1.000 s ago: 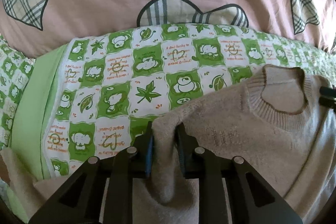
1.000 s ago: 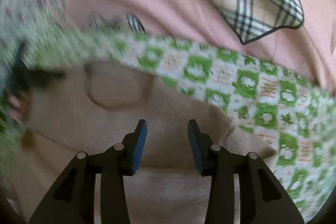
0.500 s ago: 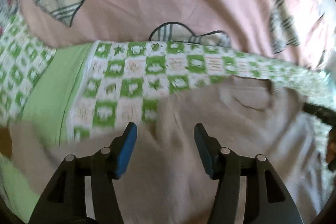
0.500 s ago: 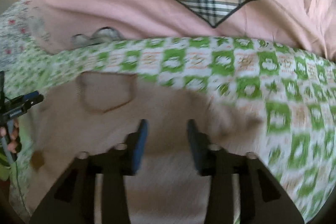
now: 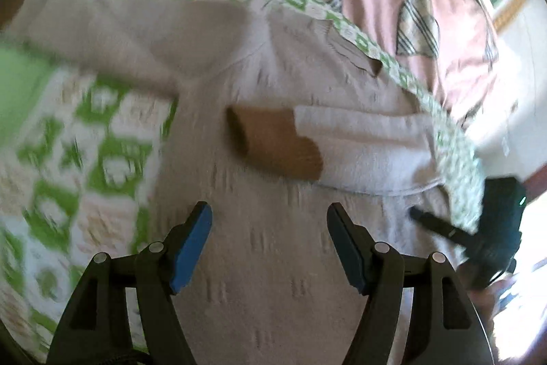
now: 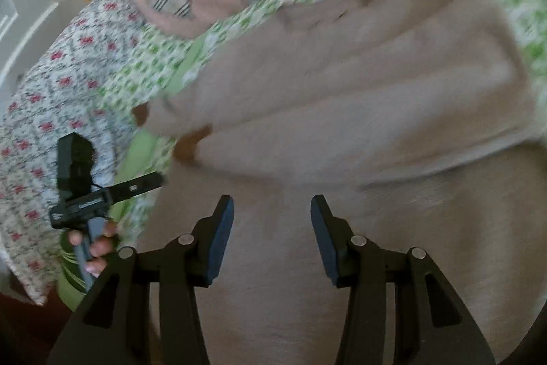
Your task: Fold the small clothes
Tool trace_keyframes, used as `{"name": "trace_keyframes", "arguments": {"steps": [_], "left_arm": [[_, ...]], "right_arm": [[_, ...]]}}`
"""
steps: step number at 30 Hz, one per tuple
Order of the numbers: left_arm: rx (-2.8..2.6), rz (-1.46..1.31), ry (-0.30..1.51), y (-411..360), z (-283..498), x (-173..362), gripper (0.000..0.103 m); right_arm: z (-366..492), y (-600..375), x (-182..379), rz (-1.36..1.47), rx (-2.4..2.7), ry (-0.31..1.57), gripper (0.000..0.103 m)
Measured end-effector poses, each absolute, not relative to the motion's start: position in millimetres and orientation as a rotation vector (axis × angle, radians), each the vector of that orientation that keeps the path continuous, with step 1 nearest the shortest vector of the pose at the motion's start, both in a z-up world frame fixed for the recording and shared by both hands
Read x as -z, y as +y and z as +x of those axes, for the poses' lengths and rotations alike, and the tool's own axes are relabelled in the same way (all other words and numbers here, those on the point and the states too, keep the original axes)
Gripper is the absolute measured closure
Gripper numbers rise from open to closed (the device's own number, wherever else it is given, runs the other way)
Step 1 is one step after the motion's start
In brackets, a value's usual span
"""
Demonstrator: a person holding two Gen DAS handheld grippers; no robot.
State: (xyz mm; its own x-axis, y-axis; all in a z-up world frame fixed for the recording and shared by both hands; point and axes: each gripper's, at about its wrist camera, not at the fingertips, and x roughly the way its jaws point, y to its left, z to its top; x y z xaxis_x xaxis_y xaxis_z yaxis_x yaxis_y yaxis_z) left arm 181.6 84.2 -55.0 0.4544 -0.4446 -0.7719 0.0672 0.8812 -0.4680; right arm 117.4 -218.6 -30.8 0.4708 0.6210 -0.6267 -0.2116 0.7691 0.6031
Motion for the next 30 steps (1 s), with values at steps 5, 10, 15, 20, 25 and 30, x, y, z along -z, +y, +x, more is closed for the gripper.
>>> {"name": "trace_keyframes", "arguments": {"steps": [5, 10, 15, 20, 25, 30], "left_arm": [[0.332, -0.454, 1.053, 81.3, 175.3, 61.8, 0.033], [0.377, -0.518, 1.067, 73.3, 184.1, 66.2, 0.033], [0.406, -0.588, 1.083, 59.1, 201.7, 78.7, 0.031], [0.42, -0.738, 1.019, 64.2, 218.6, 83.1, 0.032], [0.449, -0.756, 0.996, 72.0, 218.9, 69.8, 0.043], [0.497, -0.701, 1.055, 71.0, 210.9, 71.7, 0.045]], "right_arm": [[145.4, -192.7, 47.7, 0.604, -0.507, 0.96, 0.048], [160.1, -186.2, 52.6, 0.692, -0.499, 0.942, 0.076], [153.7, -199.9, 35.7, 0.765, -0.524, 0.874, 0.096], [149.9, -208.6, 23.5, 0.789, -0.556, 0.858, 0.096], [148.5, -210.1, 31.4, 0.764, -0.533, 0.922, 0.094], [132.2, -209.1, 31.9, 0.713, -0.539, 0.932, 0.078]]}}
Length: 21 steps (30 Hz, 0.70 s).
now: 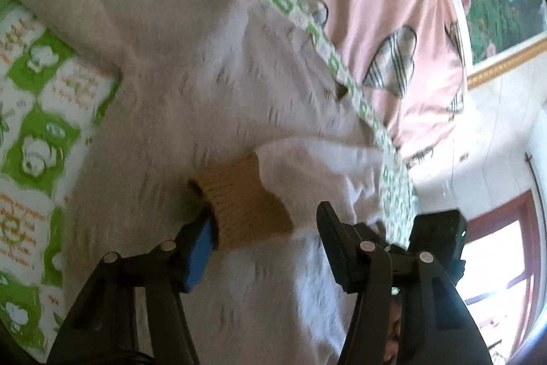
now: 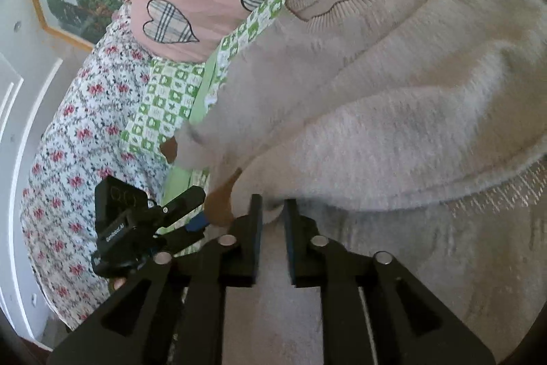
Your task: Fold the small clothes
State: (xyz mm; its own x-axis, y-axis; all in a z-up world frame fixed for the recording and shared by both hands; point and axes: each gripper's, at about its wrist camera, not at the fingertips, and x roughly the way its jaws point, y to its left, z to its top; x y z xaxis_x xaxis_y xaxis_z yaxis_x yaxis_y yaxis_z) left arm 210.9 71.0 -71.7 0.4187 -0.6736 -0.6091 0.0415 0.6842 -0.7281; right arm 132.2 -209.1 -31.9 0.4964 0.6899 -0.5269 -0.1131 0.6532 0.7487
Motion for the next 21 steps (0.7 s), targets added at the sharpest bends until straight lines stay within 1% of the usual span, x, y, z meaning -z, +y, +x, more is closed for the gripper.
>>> {"name": "trace_keyframes", "arguments": {"steps": [1, 3, 4, 5, 6, 7, 13, 15, 18, 19, 20, 21], "left_arm": [[0.501, -0.689, 1.071, 69.0, 208.9, 74.9, 0.045], [0.506, -0.663, 1.082, 66.7, 205.0, 79.5, 0.045], [0.51, -0.647, 1.074, 65.7, 204.0, 79.0, 0.053], [0.513, -0.62, 1.062, 64.2, 203.9, 75.5, 0.081], [0.52, -0.602, 1.062, 63.5, 204.1, 73.2, 0.095], [0.527, -0.575, 1.061, 62.3, 205.5, 68.4, 0.098], [0.52, -0.433, 0.97, 70.6, 226.9, 18.3, 0.099], [0.474, -0.403, 1.001, 78.2, 242.1, 25.8, 0.099], [0.439, -0.486, 1.048, 95.7, 253.7, 46.2, 0.099], [0.452, -0.514, 1.054, 98.7, 253.7, 51.3, 0.095], [0.471, -0.537, 1.057, 100.3, 252.2, 55.5, 0.085], [0.482, -0.547, 1.061, 100.4, 250.4, 59.1, 0.079]], "right_arm": [[127.7, -209.7, 31.5, 0.709, -0.542, 0.928, 0.074], [121.8, -211.8, 31.2, 0.706, -0.544, 0.926, 0.073], [118.6, -213.4, 30.8, 0.704, -0.544, 0.926, 0.073], [114.5, -214.6, 29.4, 0.7, -0.544, 0.923, 0.073], [112.4, -215.6, 28.2, 0.696, -0.542, 0.922, 0.073], [109.2, -217.8, 26.2, 0.686, -0.534, 0.919, 0.073], [105.1, -235.6, 14.2, 0.634, -0.468, 0.874, 0.073], [107.8, -242.4, 11.4, 0.62, -0.433, 0.859, 0.073], [114.7, -250.1, 12.7, 0.608, -0.397, 0.861, 0.073], [117.0, -253.1, 13.7, 0.602, -0.381, 0.865, 0.073], [118.1, -254.0, 13.8, 0.597, -0.375, 0.865, 0.073], [119.6, -256.3, 14.3, 0.591, -0.37, 0.866, 0.073]]}}
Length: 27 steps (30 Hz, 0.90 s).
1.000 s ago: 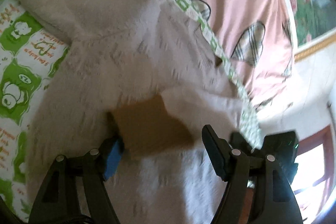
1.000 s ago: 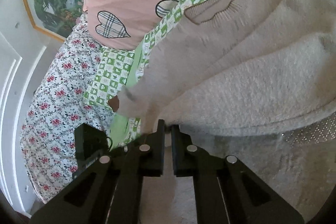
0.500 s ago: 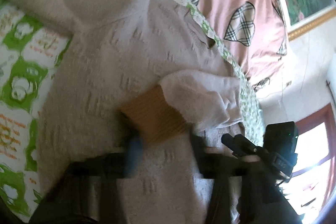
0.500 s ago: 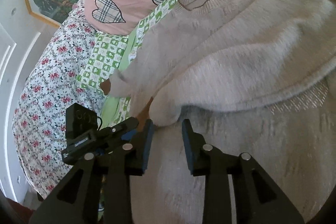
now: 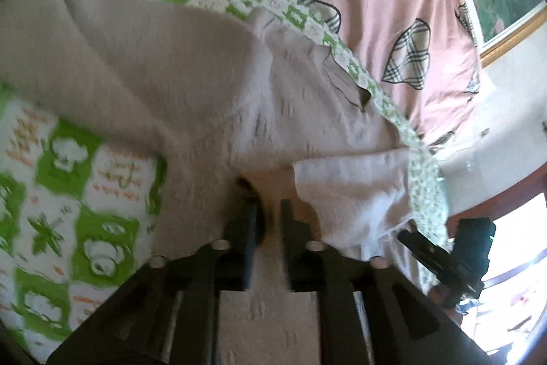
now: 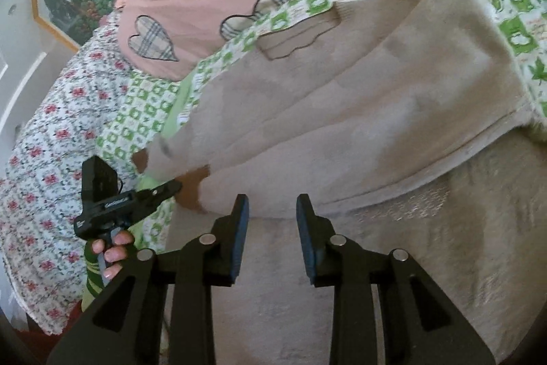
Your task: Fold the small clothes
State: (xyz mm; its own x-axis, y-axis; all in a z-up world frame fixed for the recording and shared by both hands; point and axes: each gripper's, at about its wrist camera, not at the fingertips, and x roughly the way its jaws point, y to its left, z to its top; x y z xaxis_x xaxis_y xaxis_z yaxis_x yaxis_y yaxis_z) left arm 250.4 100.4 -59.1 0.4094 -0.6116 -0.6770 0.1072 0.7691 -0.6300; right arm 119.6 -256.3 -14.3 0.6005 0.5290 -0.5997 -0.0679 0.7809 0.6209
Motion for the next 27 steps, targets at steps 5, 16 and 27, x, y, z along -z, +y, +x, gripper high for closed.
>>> {"name": "trace_keyframes", "arguments": {"steps": [5, 16, 27], "left_arm": [[0.497, -0.522, 1.076, 90.3, 244.8, 70.4, 0.069], [0.458, -0.409, 1.038, 86.3, 252.7, 48.1, 0.098], [0.227, -0.596, 0.962, 181.7, 235.5, 52.7, 0.065]], "right_arm": [[128.6, -243.6, 13.3, 0.552, -0.4, 0.886, 0.073], [146.4, -225.2, 10.5, 0.534, -0.396, 0.885, 0.072], [141.3, -221.2, 15.1, 0.517, -0.387, 0.908, 0.065]]}}
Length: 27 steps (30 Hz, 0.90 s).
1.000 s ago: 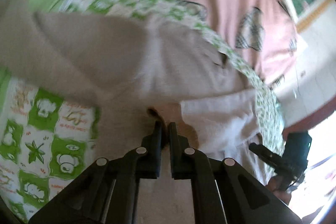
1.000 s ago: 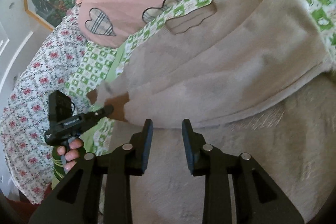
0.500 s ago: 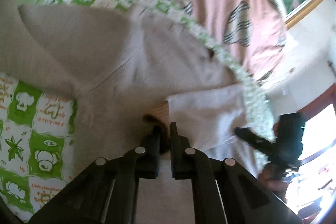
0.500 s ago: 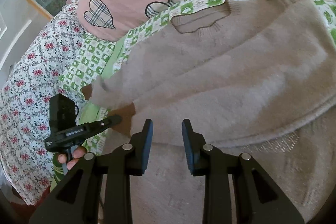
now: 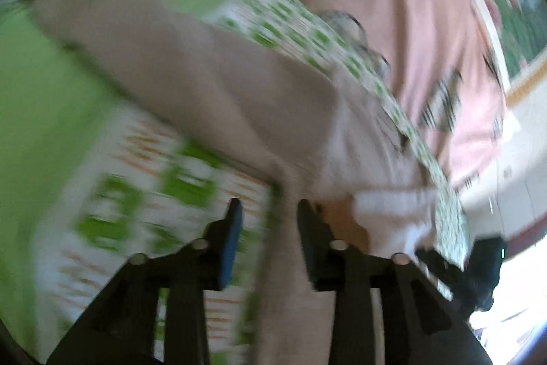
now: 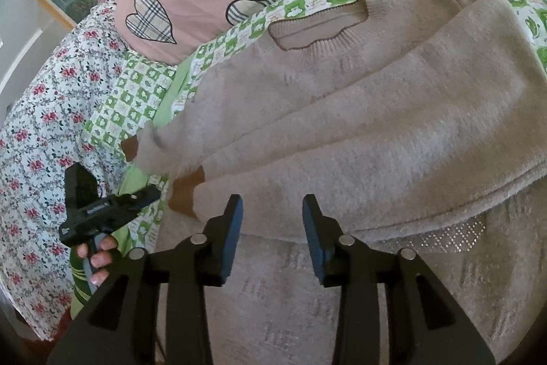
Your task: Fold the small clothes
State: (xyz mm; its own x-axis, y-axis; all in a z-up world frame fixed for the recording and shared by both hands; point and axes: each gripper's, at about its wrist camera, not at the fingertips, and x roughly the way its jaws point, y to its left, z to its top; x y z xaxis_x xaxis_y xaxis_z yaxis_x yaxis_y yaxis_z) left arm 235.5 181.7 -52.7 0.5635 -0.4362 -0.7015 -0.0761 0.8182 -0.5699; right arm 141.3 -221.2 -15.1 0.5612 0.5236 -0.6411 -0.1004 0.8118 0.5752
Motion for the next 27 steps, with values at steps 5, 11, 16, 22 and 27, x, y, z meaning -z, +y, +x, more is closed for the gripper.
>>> {"name": "trace_keyframes", "arguments": {"steps": [5, 11, 16, 22, 27], "left_arm": [[0.059, -0.756, 0.902, 256.1, 244.6, 64.0, 0.046], [-0.038, -0.92, 0.813, 328.2, 279.2, 75.0, 0.045], [-0.135, -1.023, 0.742, 374.1, 312.5, 77.7, 0.045], [-0.194, -0.904, 0.702, 386.8, 332.8, 62.1, 0.1], [-0.102, -0.746, 0.607, 346.8, 305.0, 17.4, 0.1]], "right_arm": [[129.7, -219.6, 13.8, 0.524, -0.393, 0.904, 0.064], [111.7, -215.3, 9.5, 0.508, -0.403, 0.91, 0.059], [96.1, -217.2, 9.7, 0.497, -0.399, 0.936, 0.058], [85.3, -232.0, 9.5, 0.498, -0.368, 0.937, 0.058], [78.4, -248.2, 12.3, 0.517, -0.335, 0.927, 0.058]]}}
